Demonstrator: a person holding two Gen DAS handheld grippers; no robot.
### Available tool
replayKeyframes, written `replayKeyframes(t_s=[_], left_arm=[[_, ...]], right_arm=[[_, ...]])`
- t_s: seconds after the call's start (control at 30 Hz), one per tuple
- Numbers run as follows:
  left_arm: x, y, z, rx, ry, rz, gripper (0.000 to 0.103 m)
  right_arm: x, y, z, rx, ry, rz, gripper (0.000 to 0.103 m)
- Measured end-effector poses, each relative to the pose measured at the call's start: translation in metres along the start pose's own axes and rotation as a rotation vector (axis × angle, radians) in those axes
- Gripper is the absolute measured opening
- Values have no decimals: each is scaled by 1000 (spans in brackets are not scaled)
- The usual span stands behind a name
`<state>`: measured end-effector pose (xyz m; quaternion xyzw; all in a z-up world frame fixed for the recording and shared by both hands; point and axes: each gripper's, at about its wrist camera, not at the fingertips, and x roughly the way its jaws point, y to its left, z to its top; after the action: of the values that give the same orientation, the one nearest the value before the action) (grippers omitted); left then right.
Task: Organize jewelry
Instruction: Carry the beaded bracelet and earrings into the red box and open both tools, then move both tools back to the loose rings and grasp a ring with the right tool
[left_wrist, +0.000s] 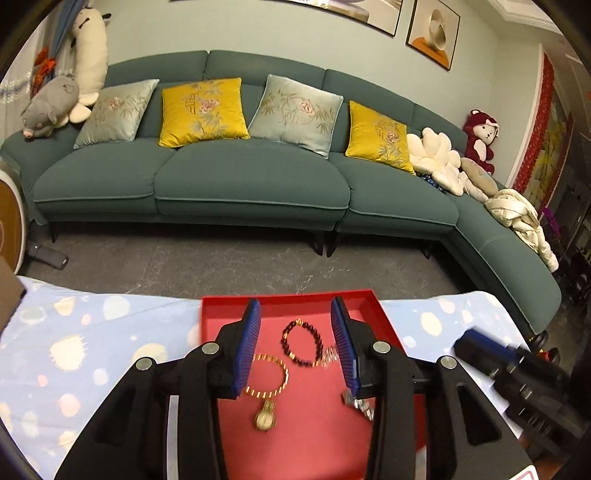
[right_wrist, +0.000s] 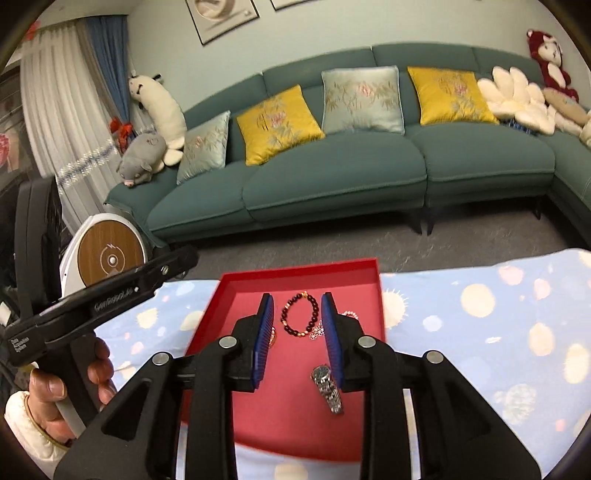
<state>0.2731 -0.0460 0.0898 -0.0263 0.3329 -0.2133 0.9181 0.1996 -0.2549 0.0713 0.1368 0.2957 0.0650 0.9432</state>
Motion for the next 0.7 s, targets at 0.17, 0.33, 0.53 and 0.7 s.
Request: replayKeyframes(t_s=[0.17, 0.33, 0.53, 0.7], left_arm=[[-73, -1, -33, 25, 1, 61, 39], [-117, 5, -83, -9, 53, 64, 39], [-128, 0, -150, -30, 83, 96, 39], [-111, -7, -180, 9, 143, 82, 39]], right_arm=[[-84, 14, -5, -5, -80, -5, 36], [-142, 24, -46, -32, -124, -57, 45], [-149, 26, -104, -62, -14, -91, 44], [-125, 20, -138, -89, 105, -107, 44]])
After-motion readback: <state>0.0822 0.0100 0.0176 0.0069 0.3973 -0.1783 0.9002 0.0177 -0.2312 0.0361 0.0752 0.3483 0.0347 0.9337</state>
